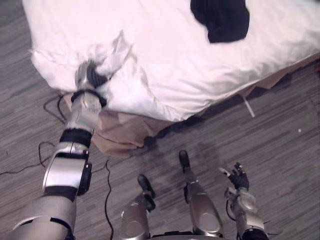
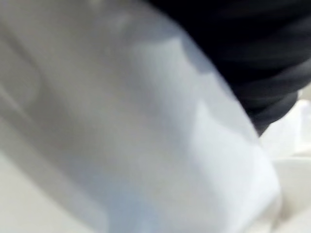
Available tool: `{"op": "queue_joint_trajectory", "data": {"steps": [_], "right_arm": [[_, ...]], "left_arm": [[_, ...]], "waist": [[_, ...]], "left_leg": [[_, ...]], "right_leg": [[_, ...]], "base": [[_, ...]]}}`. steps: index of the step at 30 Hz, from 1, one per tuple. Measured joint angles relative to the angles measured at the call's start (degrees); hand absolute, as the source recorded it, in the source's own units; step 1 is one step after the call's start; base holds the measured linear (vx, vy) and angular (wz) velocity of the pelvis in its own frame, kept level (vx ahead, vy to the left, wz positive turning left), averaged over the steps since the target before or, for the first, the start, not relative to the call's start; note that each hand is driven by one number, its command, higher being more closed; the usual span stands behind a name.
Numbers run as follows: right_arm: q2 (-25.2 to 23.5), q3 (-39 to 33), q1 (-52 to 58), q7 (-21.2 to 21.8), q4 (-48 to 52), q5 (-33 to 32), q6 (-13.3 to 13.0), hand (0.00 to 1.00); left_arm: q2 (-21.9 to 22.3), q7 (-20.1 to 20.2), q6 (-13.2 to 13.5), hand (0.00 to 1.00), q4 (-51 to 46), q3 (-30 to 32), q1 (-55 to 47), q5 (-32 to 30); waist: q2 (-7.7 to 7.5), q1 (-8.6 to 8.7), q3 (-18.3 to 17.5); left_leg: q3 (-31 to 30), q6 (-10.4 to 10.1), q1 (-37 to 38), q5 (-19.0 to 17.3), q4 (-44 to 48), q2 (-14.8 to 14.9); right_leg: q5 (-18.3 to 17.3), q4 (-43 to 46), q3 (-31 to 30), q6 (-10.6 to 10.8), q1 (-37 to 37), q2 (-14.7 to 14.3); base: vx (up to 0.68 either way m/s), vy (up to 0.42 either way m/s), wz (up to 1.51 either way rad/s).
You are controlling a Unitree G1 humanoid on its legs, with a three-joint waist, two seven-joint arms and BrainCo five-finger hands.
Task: Tidy the bed and pick cloth on bed and put in laundry
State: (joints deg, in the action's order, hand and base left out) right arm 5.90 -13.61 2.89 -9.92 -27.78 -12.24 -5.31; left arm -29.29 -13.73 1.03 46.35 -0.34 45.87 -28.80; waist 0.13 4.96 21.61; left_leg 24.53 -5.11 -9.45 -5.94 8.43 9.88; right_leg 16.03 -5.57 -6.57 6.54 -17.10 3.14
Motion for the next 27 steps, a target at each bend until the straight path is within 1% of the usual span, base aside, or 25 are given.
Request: {"op": "queue_joint_trajectory", "data": {"steps": [1, 2, 4, 5, 7, 8, 9, 11, 12, 13, 14, 15, 16, 17, 18, 19, 20, 21, 22, 23, 24, 25, 26, 27], "right_arm": [[0.86, -0.75, 0.52, -0.18, 1.6, 0.2, 0.04, 0.0], [1.9, -2.7, 1.29, -0.3, 3.5, 1.21, 0.14, 0.0], [3.76, -5.77, 2.45, -1.59, 6.53, 3.12, 0.25, 0.0], [4.92, -7.01, 2.48, -2.24, 7.51, 4.05, 0.22, 0.0], [6.11, -8.53, 2.44, -2.64, 9.23, 5.49, 0.45, 0.0], [7.03, -9.01, 1.47, -2.77, 11.1, 6.68, 0.7, 0.0], [7.98, -8.81, 0.3, -2.73, 13.4, 8.52, 0.84, 1.0], [9.1, -8.4, -1.39, -2.58, 13.94, 9.69, 0.83, 1.0], [11.35, -7.68, -4.0, -2.29, 13.88, 10.5, 0.87, 1.0], [12.47, -6.98, -5.08, -2.19, 13.76, 10.54, 0.88, 1.0], [14.96, -5.04, -7.37, -1.98, 13.44, 10.53, 0.92, 1.0], [16.6, -2.9, -9.87, -1.32, 13.2, 10.47, 1.03, 1.0], [17.51, -1.44, -11.51, -1.04, 13.19, 10.44, 1.14, 1.0], [18.84, 1.41, -15.38, -0.92, 12.79, 10.33, 1.18, 1.0], [19.11, 2.58, -17.12, -0.94, 12.39, 10.01, 1.18, 1.0], [19.32, 4.77, -21.4, -1.0, 11.27, 9.32, 1.12, 1.0], [19.42, 6.51, -26.39, -1.2, 10.02, 8.06, 1.11, 1.0], [19.5, 7.2, -28.62, -1.23, 9.37, 7.7, 1.07, 1.0], [20.04, 8.53, -34.75, -1.46, 7.33, 6.08, 0.58, 1.0], [21.29, 9.81, -39.56, -2.06, 5.64, 4.86, 0.24, 1.0], [22.46, 10.77, -43.92, -2.41, 4.11, 3.6, -0.07, 1.0], [22.74, 11.06, -45.21, -2.52, 3.71, 3.21, -0.09, 1.0], [23.97, 11.99, -50.22, -2.7, 2.39, 1.26, -0.76, 1.0], [24.13, 11.99, -51.79, -2.79, 1.75, 0.65, -1.05, 1.0]], "left_arm": [[0.0, -0.01, 0.02, 0.0, -1.63, 1.71, -4.15, 1.07], [0.06, 0.09, -0.12, 0.0, -4.15, 4.27, -10.95, 2.08], [1.25, -0.07, -0.8, 0.0, -8.16, 8.93, -21.94, 3.66], [2.5, -0.11, -0.92, 0.0, -9.6, 11.14, -26.69, 4.62], [5.07, -0.32, -1.14, 0.0, -13.21, 12.56, -32.58, 6.39], [8.03, -0.83, -1.21, 0.0, -17.02, 13.77, -37.42, 7.19], [10.89, -1.46, -1.28, 0.0, -19.27, 15.13, -42.28, 8.07], [12.56, -1.53, -1.28, 0.0, -19.73, 16.33, -45.11, 8.55], [14.46, -1.56, -1.41, 0.0, -19.65, 17.47, -48.0, 10.45], [14.98, -1.56, -1.42, 0.0, -19.63, 17.65, -48.84, 11.17], [15.79, -1.58, -1.4, 0.0, -18.96, 18.02, -49.83, 12.67], [16.19, -1.64, -1.41, 0.0, -18.05, 18.38, -50.37, 13.73], [16.4, -1.73, -1.38, 0.0, -17.49, 18.45, -50.54, 14.42], [17.05, -2.26, -1.21, 0.0, -16.56, 18.5, -50.83, 15.69], [17.37, -2.59, -1.12, 0.0, -16.27, 18.51, -50.94, 16.11], [17.91, -2.98, -0.69, 0.0, -15.83, 18.5, -50.89, 17.62], [18.19, -3.17, -0.23, 0.0, -15.2, 18.47, -50.37, 19.31], [18.3, -3.43, -0.18, 0.0, -14.74, 18.52, -50.05, 19.8], [18.58, -4.07, -0.1, 0.0, -13.39, 18.52, -48.7, 21.53], [19.01, -4.24, -0.06, 0.0, -12.31, 18.52, -47.55, 22.84], [19.41, -4.35, -0.07, 0.0, -11.79, 18.53, -46.84, 24.07], [19.53, -4.43, -0.05, 0.0, -11.77, 18.52, -46.77, 24.29], [19.85, -5.24, 0.07, 0.0, -11.33, 18.5, -45.95, 24.84], [19.87, -5.36, 0.08, 0.0, -10.94, 18.46, -45.51, 24.96]], "waist": [[0.07, -0.02, -0.38], [-0.03, -0.32, -1.67], [0.43, -1.25, -4.67], [0.64, -1.63, -5.77], [0.71, -2.85, -7.0], [0.64, -3.34, -7.76], [0.67, -4.05, -8.68], [0.63, -4.34, -8.78], [0.64, -4.8, -9.24], [0.65, -5.14, -9.26], [0.59, -6.01, -9.26], [0.56, -6.08, -9.25], [0.54, -6.08, -9.23], [0.43, -6.12, -9.13], [0.36, -6.24, -9.04], [-0.03, -6.52, -8.77], [-0.65, -7.47, -7.83], [-0.84, -7.7, -7.2], [-1.0, -8.11, -4.9], [-1.07, -9.16, -3.56], [-0.98, -9.59, -2.34], [-0.92, -9.87, -1.9], [-0.44, -10.49, 0.74], [-0.29, -10.67, 1.53]], "left_leg": [[-0.78, -0.61, 1.05, 0.46, -0.16, 0.02], [-1.39, -0.73, 2.47, 0.52, -0.31, -0.09], [-2.88, -0.93, 3.74, 0.59, -0.92, -0.34], [-3.88, -1.33, 4.53, 0.91, -1.91, -0.61], [-4.73, -1.87, 5.66, 1.44, -3.18, -0.86], [-5.48, -2.21, 6.61, 1.71, -4.07, -1.06], [-6.01, -2.28, 7.41, 2.19, -4.85, -1.26], [-6.05, -2.28, 8.23, 2.47, -5.41, -1.43], [-6.62, -2.1, 8.26, 2.82, -6.33, -1.96], [-6.89, -2.05, 8.29, 3.1, -6.57, -2.09], [-7.27, -1.94, 8.17, 3.68, -6.96, -2.29], [-7.81, -1.91, 8.15, 4.49, -7.78, -2.5], [-8.38, -1.86, 8.0, 4.88, -8.32, -2.69], [-9.34, -1.77, 7.25, 5.73, -9.0, -2.91], [-9.73, -1.83, 6.9, 6.12, -9.28, -2.97], [-10.43, -1.79, 5.99, 6.77, -9.81, -3.01], [-11.05, -1.86, 5.54, 7.81, -10.46, -3.0], [-11.42, -1.96, 5.12, 8.25, -10.58, -3.01], [-12.68, -1.89, 4.05, 9.36, -10.63, -3.05], [-13.44, -1.87, 2.5, 9.98, -10.81, -3.08], [-14.1, -1.84, 1.07, 11.12, -11.56, -3.2], [-14.5, -1.84, 0.76, 11.47, -11.97, -3.22], [-15.98, -1.6, -0.27, 12.85, -12.8, -3.3], [-16.57, -1.64, -0.85, 13.08, -12.85, -3.31]], "right_leg": [[-0.33, 0.0, 0.66, -0.27, 1.46, -0.07], [-1.51, -0.02, 1.52, -1.72, 3.31, 0.04], [-3.11, -0.06, 2.31, -2.22, 4.99, 0.16], [-3.48, -0.07, 3.25, -2.58, 5.91, 0.22], [-3.84, -0.07, 4.0, -2.7, 6.85, 0.31], [-4.36, -0.08, 4.79, -2.81, 7.82, 0.44], [-4.87, -0.08, 5.17, -2.44, 8.54, 0.54], [-4.93, -0.08, 5.17, -2.44, 9.16, 0.59], [-4.98, -0.08, 5.48, -2.47, 9.22, 0.93], [-5.11, -0.08, 5.82, -2.66, 9.2, 1.08], [-5.1, -0.08, 6.52, -2.64, 9.04, 1.29], [-5.07, -0.08, 6.83, -2.61, 9.02, 1.48], [-5.06, -0.07, 7.37, -2.59, 8.95, 1.61], [-5.0, -0.07, 8.27, -2.5, 8.64, 1.85], [-4.89, -0.07, 8.63, -2.34, 8.49, 1.9], [-4.75, -0.07, 9.58, -2.14, 7.83, 2.01], [-4.63, -0.06, 10.06, -2.07, 6.99, 2.01], [-4.36, -0.06, 10.44, -1.82, 6.69, 2.02], [-4.06, -0.03, 11.62, -1.95, 6.29, 2.14], [-3.98, 0.52, 12.27, -1.98, 4.69, 2.22], [-3.51, 0.53, 13.22, -2.59, 3.52, 2.34], [-3.44, 0.5, 13.51, -2.66, 3.22, 2.36], [-3.14, 0.48, 14.69, -2.83, 2.53, 2.41], [-2.9, 0.5, 15.13, -3.07, 2.24, 2.44]], "base": [[0.02, -0.014, 0.29], [0.02, -0.016, 0.3], [0.01, -0.028, 0.32], [0.01, -0.033, 0.35], [-0.01, -0.018, 0.27], [-0.03, -0.007, 0.26], [-0.03, -0.003, 0.21], [-0.03, 0.004, 0.06], [-0.04, 0.009, 0.1], [-0.06, 0.013, 0.18], [-0.06, 0.008, 0.24], [-0.06, 0.005, 0.26], [-0.05, -0.004, 0.37], [-0.06, -0.003, 0.32], [-0.07, -0.006, 0.4], [-0.05, -0.011, 0.32], [-0.03, -0.016, 0.31], [-0.02, -0.021, 0.4], [-0.05, -0.018, 0.41], [-0.07, -0.014, 0.55], [-0.06, -0.007, 0.35], [-0.05, -0.001, 0.46], [-0.03, 0.001, 0.35], [-0.04, 0.012, 0.48]]}}
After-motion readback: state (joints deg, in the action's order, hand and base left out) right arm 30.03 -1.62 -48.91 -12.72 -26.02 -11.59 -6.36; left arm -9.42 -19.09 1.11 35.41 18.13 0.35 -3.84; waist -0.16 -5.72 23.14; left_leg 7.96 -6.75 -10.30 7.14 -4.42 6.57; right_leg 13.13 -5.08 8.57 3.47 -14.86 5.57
